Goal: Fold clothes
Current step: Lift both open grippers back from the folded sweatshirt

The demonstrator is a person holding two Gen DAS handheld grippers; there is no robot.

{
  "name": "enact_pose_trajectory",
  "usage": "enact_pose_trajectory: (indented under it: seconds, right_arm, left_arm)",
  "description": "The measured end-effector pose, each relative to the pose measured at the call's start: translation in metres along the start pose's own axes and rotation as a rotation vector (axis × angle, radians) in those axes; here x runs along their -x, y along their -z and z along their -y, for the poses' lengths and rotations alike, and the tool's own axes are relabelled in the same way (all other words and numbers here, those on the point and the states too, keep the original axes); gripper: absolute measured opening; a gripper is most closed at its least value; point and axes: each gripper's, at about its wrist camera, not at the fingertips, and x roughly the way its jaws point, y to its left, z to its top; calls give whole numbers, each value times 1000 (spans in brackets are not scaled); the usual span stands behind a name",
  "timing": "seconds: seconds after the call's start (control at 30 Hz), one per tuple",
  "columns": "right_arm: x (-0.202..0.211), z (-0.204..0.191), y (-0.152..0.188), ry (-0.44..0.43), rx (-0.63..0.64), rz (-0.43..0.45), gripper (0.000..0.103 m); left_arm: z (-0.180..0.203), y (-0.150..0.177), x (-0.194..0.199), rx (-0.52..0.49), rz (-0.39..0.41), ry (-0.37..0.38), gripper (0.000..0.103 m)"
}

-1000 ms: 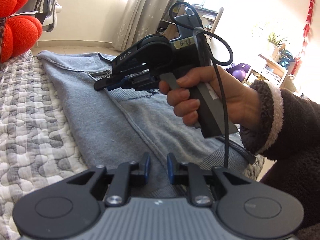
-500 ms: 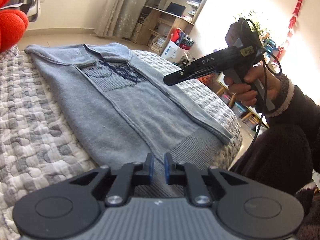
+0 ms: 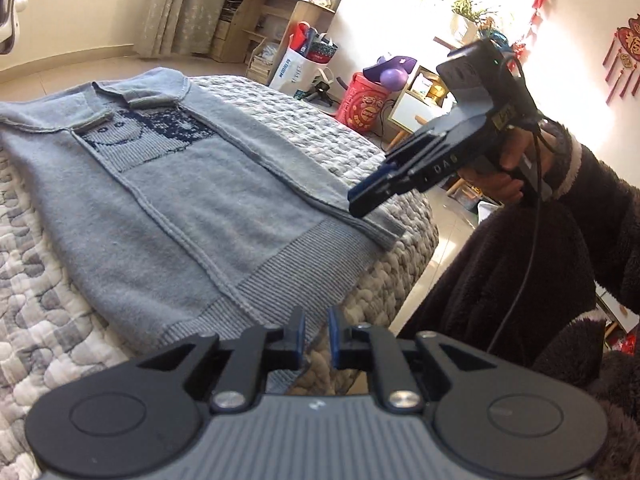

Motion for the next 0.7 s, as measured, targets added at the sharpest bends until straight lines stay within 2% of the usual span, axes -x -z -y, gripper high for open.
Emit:
enact_pose_trajectory:
  seconds: [0.1,0.2,0.27,0.37,0.4,0.43,0.5,0.53,0.57,0.63,0.7]
  right_arm:
    - [-3,-4,2,16,35,-5,38]
    - [-5,-10,2,8,70,-6,38]
    - [-8,-14,2,13,93,-17,38]
    - [-15,-20,2,48,122,-34,28]
    - [-16,-21,2,62,132,-34,20]
    - [-16,-22,3,68,138,-31,13]
    - [-15,-22,3,70,141,-26,9]
    - [-14,-21,3,69,138,-22,8]
    - [-12,-21,4,62,133,-18,8]
    - [-8,-21,3,45,122,-10,8]
    - [-9,-21,3,21,114,-19,8]
  left_arm:
    - [-8,-2,1,44,6,-46,13]
    - [-13,-4,-1,77,0,-74,18]
    - [-15,-7,-4,87,-13,-82,28]
    - [-15,-13,-9,92,-43,-92,30]
    - [-14,-16,-12,95,-52,-95,30]
    - [-14,-17,-14,97,-61,-100,29]
    - [-12,-19,-19,92,-74,-123,23]
    - [-11,-19,-20,87,-71,-140,9]
    - [-10,-19,-20,85,-64,-147,2]
    - [-9,-19,-19,90,-52,-127,1]
    - [-9,-19,-20,100,-51,-66,2]
